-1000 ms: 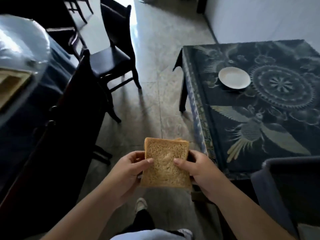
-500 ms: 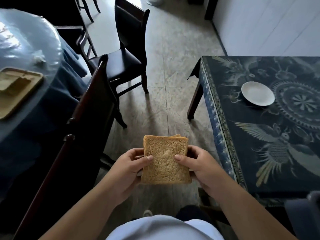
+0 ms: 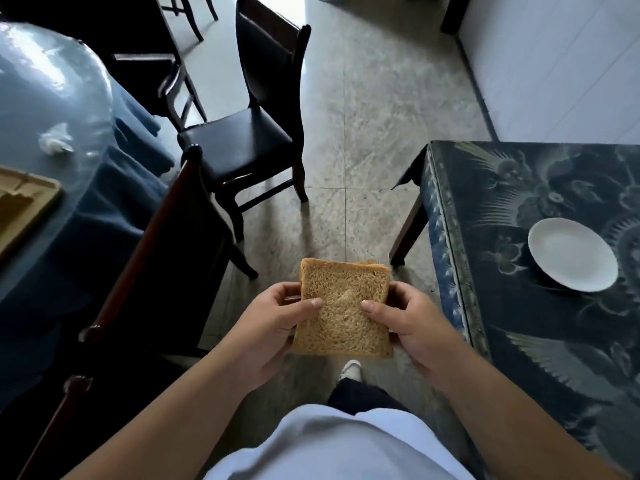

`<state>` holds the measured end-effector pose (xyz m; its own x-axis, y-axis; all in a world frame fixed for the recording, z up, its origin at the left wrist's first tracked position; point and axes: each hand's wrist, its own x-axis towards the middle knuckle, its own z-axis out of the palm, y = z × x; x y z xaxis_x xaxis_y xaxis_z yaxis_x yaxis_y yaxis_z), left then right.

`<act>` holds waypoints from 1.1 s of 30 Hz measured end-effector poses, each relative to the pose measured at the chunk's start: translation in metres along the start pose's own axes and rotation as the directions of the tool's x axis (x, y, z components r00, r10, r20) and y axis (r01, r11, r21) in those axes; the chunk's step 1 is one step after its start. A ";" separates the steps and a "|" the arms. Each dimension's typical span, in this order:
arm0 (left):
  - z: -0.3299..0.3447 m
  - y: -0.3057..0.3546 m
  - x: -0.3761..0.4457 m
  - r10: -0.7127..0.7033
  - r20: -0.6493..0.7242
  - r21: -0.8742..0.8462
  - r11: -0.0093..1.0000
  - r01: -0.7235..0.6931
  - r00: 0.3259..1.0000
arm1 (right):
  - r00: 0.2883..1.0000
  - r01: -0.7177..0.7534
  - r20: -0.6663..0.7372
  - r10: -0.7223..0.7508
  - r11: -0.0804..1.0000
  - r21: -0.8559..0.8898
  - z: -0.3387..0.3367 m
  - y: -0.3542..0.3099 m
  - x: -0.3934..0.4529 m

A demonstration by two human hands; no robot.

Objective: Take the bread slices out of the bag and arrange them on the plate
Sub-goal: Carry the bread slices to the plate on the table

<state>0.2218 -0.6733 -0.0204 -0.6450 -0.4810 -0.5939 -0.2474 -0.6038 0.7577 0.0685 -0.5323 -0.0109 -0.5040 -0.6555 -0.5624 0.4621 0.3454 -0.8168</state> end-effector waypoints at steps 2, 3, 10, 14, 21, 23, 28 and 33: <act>0.014 0.019 0.023 0.035 -0.032 0.011 0.999 -0.035 0.999 | 1.000 0.006 0.021 -0.005 0.999 -0.045 -0.009 -0.024 0.025; 0.019 0.029 0.034 0.050 -0.051 0.014 0.999 -0.050 0.997 | 1.000 0.008 0.027 -0.006 0.998 -0.057 -0.013 -0.035 0.038; 0.036 0.086 0.095 0.065 -0.078 -0.044 0.997 -0.068 0.995 | 0.995 -0.003 0.096 0.009 0.998 -0.063 -0.026 -0.097 0.111; 0.031 0.112 0.133 0.041 -0.064 -0.047 0.998 -0.044 0.997 | 0.996 -0.013 0.083 0.019 0.998 -0.068 -0.023 -0.118 0.150; 0.018 0.173 0.217 -0.015 0.036 0.046 0.999 0.013 0.999 | 1.000 0.014 -0.020 -0.013 1.000 0.026 -0.011 -0.145 0.218; 0.022 0.193 0.243 -0.039 0.089 0.100 0.995 0.030 0.995 | 0.996 0.044 -0.087 -0.036 0.995 0.089 -0.012 -0.149 0.230; 0.070 0.223 0.301 -0.179 0.300 0.312 0.946 0.081 0.937 | 0.927 0.130 -0.372 -0.047 0.971 0.201 -0.032 -0.151 0.226; 0.157 0.214 0.324 -0.348 0.542 0.564 0.825 -0.025 0.765 | 0.733 0.270 -0.680 0.009 0.914 0.303 -0.063 -0.128 0.184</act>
<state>-0.1542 -0.8586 -0.0079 -0.7993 0.1865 -0.5712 -0.5962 -0.1281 0.7925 -0.1295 -0.6544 -0.0181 -0.8616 -0.0210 -0.5072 0.5074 -0.0648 -0.8593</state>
